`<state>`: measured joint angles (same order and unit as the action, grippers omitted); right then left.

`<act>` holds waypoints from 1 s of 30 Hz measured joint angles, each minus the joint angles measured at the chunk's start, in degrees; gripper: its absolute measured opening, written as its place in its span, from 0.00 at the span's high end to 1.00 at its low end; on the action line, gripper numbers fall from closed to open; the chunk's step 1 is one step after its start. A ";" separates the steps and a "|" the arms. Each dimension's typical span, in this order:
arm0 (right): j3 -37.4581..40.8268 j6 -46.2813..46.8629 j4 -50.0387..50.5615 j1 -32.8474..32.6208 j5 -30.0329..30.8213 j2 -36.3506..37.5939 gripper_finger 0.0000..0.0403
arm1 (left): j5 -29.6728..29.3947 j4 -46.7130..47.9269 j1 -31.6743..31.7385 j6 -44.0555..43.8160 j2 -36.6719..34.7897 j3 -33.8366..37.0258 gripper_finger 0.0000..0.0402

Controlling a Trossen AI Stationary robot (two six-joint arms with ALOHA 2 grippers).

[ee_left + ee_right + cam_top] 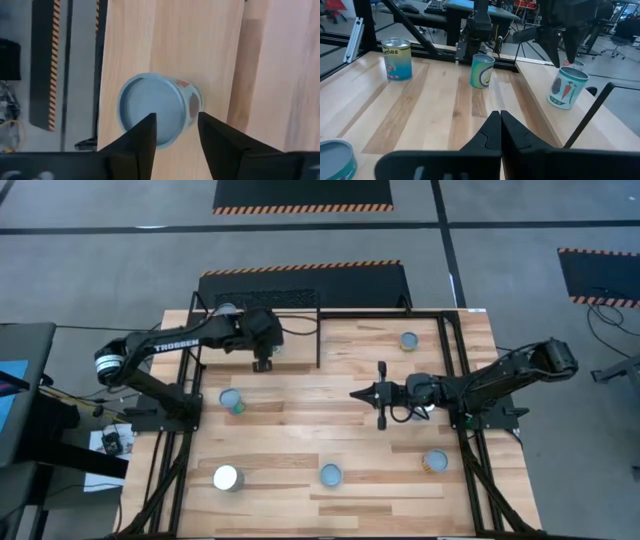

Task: Pick and place cans onto a shelf
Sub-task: Put the canned mixed vegetables on the shelf

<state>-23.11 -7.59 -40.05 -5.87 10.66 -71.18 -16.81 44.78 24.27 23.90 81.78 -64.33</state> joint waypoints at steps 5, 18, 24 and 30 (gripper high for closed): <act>0.00 -0.42 -0.75 0.00 -0.02 0.00 0.97 | 2.86 -0.97 2.20 0.66 0.00 0.00 0.65; -0.07 0.06 -0.48 -0.17 -0.13 -0.02 0.97 | 4.19 -3.97 3.24 4.36 4.95 0.70 0.66; -0.07 0.09 -0.28 -0.13 -0.15 -0.02 0.97 | 2.86 -4.70 3.19 5.04 6.16 0.48 0.82; -0.07 0.92 -0.25 -0.13 -0.15 -0.04 0.97 | -1.26 -2.99 3.75 4.23 5.44 -0.61 0.98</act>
<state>-23.18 -6.67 -40.30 -6.00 10.50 -71.22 -18.06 41.79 28.02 28.13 87.22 -64.94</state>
